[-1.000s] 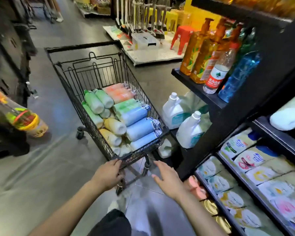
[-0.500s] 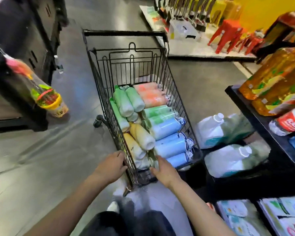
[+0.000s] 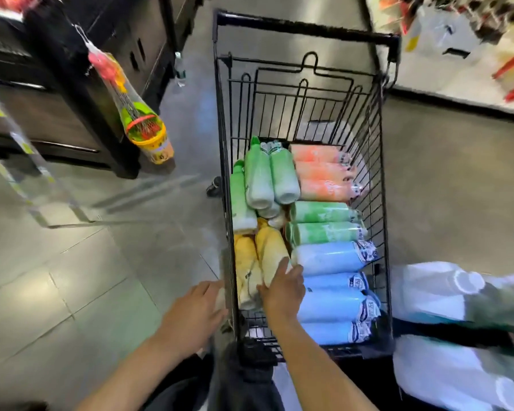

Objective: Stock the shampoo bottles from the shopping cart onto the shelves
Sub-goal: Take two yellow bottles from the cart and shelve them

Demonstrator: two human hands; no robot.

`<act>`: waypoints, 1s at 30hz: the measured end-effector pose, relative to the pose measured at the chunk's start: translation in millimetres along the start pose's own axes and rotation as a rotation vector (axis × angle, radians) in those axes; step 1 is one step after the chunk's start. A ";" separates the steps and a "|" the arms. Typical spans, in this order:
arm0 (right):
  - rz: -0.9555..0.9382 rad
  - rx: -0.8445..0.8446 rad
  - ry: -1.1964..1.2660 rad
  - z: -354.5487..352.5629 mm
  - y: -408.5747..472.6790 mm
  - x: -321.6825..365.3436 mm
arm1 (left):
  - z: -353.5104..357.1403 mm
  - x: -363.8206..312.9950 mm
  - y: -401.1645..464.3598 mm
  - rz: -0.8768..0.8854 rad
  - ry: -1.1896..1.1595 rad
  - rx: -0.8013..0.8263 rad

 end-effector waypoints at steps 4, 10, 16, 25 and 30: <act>-0.040 -0.049 0.080 -10.3 2.2 -7.7 | 6.4 -13.6 15.3 -0.052 -0.196 -0.048; -0.201 -0.113 0.086 -45.8 -21.4 -14.2 | 23.6 -46.4 61.6 -0.422 -1.163 -0.024; -0.629 -0.428 -0.042 -69.3 -82.1 -55.2 | 45.5 -78.2 82.1 -0.557 -1.682 0.197; -1.022 -0.235 0.404 -99.3 -103.6 -75.7 | 43.2 -80.6 53.1 -0.433 -1.691 0.048; -0.467 0.281 0.776 -66.9 -20.9 -62.9 | -0.2 -50.7 25.3 -0.331 -1.626 -0.170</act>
Point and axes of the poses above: each hand's wrist, its own y-axis towards the middle knuckle, its own z-axis out of the palm, x = y × z, the point moved 4 cm from there along y, towards the middle knuckle, and after that the axes turned 3 degrees about x, right-handed, at the moved point
